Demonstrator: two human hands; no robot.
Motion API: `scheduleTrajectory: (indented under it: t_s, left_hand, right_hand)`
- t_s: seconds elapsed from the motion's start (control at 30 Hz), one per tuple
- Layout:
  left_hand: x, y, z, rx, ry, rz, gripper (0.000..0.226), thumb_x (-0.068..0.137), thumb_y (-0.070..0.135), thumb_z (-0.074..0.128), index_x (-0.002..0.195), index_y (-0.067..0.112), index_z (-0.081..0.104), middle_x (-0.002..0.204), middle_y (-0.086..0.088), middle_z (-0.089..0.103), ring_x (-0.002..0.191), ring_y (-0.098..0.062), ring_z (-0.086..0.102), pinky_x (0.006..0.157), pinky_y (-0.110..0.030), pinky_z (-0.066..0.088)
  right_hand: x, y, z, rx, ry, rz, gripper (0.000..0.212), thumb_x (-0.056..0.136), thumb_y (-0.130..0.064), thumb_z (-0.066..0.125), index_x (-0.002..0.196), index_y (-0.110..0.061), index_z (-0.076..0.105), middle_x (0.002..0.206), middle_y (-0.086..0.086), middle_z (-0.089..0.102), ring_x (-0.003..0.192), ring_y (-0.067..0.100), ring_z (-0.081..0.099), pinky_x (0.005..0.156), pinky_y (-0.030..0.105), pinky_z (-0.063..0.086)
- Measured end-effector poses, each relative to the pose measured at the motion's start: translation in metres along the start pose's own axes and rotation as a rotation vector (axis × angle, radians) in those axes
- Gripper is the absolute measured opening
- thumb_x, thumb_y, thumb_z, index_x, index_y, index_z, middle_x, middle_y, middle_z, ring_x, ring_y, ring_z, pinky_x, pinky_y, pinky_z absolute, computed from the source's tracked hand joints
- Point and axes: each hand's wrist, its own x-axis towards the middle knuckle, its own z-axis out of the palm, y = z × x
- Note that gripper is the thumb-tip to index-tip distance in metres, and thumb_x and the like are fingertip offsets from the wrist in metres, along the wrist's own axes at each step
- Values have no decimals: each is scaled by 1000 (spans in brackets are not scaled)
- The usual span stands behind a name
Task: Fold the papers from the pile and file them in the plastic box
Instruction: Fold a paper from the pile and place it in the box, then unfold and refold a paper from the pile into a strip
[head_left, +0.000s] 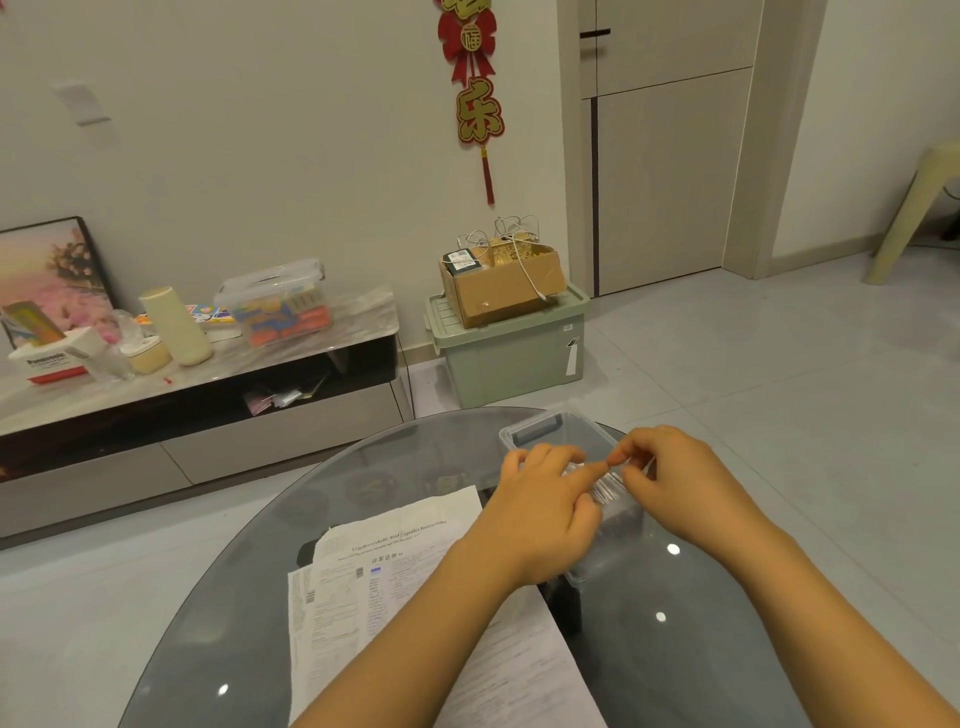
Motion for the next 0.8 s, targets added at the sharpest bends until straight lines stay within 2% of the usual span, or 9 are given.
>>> scheduleTrajectory:
  t_s: [0.13,0.27,0.33,0.47,0.6,0.7,0.8]
  left_hand:
    - [-34,1,-6,-39,72,-51,56,89,38,18,139,31,41,142,8,35,132,-9,23,111,-30,9]
    - [-76,3,-8,-25,27,-150,48,96,46,22,138,34,41,144,12,32,135,-9,21,114,-33,11]
    - [-95,3,-8,-5,-23,-222,42,99,46,27,139,38,36,148,15,27,138,-8,16,116,-35,9]
    - [-127,-6,-1,8,-59,-285,43,97,49,29,140,44,31,148,19,24,136,-7,17,115,-33,14]
    - [-156,-15,13,0,-123,-300,48,95,51,36,142,43,27,146,19,24,133,-7,21,114,-30,22]
    - [-171,-22,22,-25,-199,-304,59,90,53,45,143,43,23,148,18,19,136,-10,17,115,-34,22]
    - [-177,-29,27,-57,-288,-303,72,85,56,53,146,42,17,151,18,10,139,-12,12,116,-35,19]
  right_hand:
    - [-17,-8,4,26,9,-112,14,87,-13,57,88,-26,63,87,-8,55,74,10,54,74,29,49]
    - [-38,-15,15,60,-60,-223,18,87,-13,58,88,-30,63,86,-14,55,75,7,55,69,22,45]
    - [-49,-18,22,74,-118,-264,19,89,-14,56,93,-31,62,88,-15,55,76,8,56,67,18,46]
    - [-65,-21,37,20,-278,-343,18,90,-21,55,103,-32,61,91,-11,58,80,10,57,71,21,49]
    - [-77,-22,50,-85,-426,-431,21,88,-30,60,108,-35,59,95,-16,54,84,7,56,76,21,49]
    - [-81,-23,56,-156,-530,-492,26,85,-37,61,112,-37,59,103,-18,51,91,1,50,78,13,41]
    - [-83,-24,62,-229,-602,-537,33,83,-41,63,115,-37,58,112,-17,50,103,0,44,88,16,38]
